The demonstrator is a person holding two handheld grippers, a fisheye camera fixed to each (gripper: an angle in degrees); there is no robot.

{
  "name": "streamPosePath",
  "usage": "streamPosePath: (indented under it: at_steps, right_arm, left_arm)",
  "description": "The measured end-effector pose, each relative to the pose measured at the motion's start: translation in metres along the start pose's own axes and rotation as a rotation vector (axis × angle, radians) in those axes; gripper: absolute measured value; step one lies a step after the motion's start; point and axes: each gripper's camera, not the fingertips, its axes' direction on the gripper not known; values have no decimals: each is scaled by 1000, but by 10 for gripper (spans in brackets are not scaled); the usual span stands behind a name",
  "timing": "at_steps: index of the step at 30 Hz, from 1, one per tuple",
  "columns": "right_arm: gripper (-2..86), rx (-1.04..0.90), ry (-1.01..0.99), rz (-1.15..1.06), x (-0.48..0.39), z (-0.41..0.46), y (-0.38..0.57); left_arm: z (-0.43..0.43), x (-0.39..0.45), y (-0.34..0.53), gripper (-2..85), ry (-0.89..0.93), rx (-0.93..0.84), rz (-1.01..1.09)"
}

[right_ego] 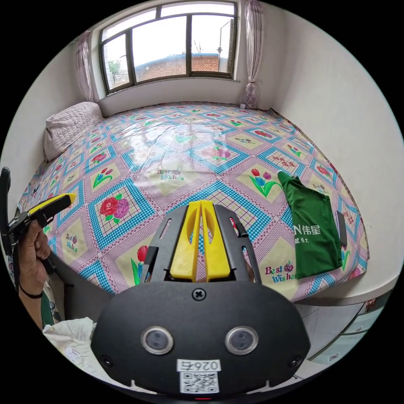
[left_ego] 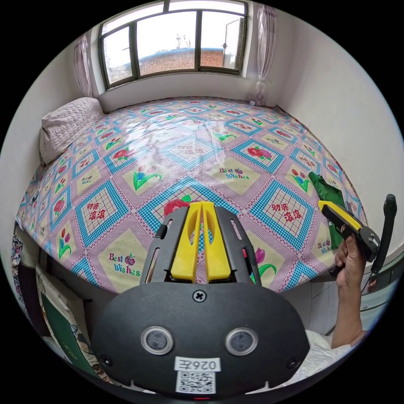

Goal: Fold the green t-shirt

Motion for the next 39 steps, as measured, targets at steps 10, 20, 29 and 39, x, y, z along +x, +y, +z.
streamPosePath:
  at_steps: [10, 20, 29, 39]
  right_arm:
    - [-10, -11, 1, 6, 5, 3, 5]
    - [-10, -9, 3, 2, 6, 2, 6]
    - [-10, -15, 5, 5, 10, 4, 9]
    - [-10, -20, 3, 5, 13, 6, 9]
  left_arm:
    - [3, -4, -4, -10, 9, -10, 0]
    - [1, -11, -11, -10, 12, -6, -5]
    - [1, -14, -17, -10, 19, -11, -3]
    - [0, -19, -24, -10, 20, -15, -2]
